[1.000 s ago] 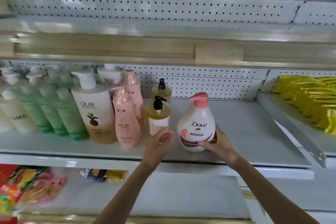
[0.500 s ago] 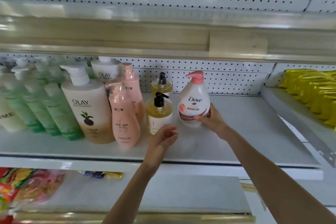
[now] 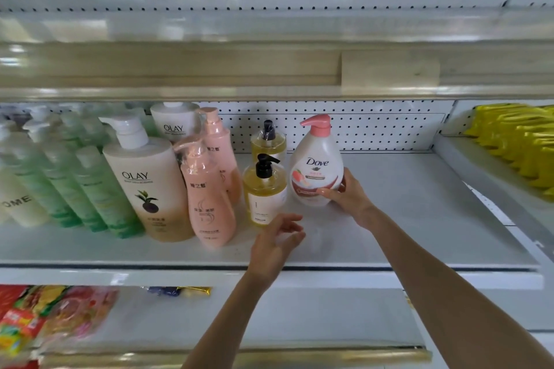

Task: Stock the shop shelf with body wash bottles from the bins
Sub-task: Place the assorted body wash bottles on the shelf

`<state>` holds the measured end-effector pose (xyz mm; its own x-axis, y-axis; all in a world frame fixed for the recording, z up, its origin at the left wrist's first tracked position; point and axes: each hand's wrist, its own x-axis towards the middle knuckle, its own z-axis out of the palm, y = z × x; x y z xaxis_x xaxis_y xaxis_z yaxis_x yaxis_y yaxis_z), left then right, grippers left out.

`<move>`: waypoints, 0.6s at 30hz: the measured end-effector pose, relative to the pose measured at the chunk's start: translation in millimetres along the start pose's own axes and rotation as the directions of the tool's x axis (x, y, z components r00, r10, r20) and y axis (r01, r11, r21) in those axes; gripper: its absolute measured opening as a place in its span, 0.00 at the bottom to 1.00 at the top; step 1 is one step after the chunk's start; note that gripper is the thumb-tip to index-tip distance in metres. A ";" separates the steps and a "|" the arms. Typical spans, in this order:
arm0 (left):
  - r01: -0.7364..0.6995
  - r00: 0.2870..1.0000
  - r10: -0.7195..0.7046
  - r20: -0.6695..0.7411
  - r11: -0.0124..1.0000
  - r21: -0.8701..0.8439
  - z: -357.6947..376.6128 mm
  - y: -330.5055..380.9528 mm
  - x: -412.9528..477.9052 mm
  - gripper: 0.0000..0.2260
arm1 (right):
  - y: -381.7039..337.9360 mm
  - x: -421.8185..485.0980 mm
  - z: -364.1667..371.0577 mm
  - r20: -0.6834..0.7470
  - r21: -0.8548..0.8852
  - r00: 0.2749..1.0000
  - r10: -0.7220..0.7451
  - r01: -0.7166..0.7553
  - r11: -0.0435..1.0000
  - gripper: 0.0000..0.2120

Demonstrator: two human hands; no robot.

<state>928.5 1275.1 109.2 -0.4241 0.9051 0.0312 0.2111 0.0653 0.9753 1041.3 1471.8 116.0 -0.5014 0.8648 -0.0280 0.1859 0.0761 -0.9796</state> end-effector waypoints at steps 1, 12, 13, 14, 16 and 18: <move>-0.001 1.000 0.001 0.002 1.000 0.012 0.1 -0.4 0.0 0.22 | -0.9 0.3 -0.8 0.003 0.000 1.000 0.006 -0.006 1.000 0.33; -0.007 1.000 0.008 0.030 0.999 -0.038 -3.8 6.1 0.0 0.08 | -6.0 -14.5 -1.7 -0.020 -0.040 0.999 0.032 -0.033 0.999 0.30; -0.010 0.999 0.013 0.037 0.997 -0.073 -5.9 9.5 -1.7 0.08 | -6.2 -24.4 -0.8 -0.062 -0.028 0.998 0.024 -0.026 0.999 0.30; -0.029 0.999 0.032 0.026 0.994 -0.110 -7.7 11.4 -5.6 0.08 | -5.9 -38.7 0.0 -0.107 -0.003 0.994 0.012 -0.013 1.000 0.31; -0.081 0.996 0.072 -0.051 0.980 -0.183 -8.8 12.4 -23.1 0.07 | -5.1 -78.7 0.4 -0.188 0.046 0.981 -0.049 0.059 0.997 0.32; -0.090 0.992 0.064 -0.109 0.965 -0.248 -4.5 9.5 -52.4 0.09 | -0.4 -127.0 -3.5 -0.203 0.059 0.971 -0.129 0.143 0.988 0.30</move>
<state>948.8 1226.4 117.8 -0.5030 0.8563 0.1174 0.0237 -0.1222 0.9922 1107.9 1363.6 120.6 -0.3390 0.9304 0.1391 0.0624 0.1698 -0.9835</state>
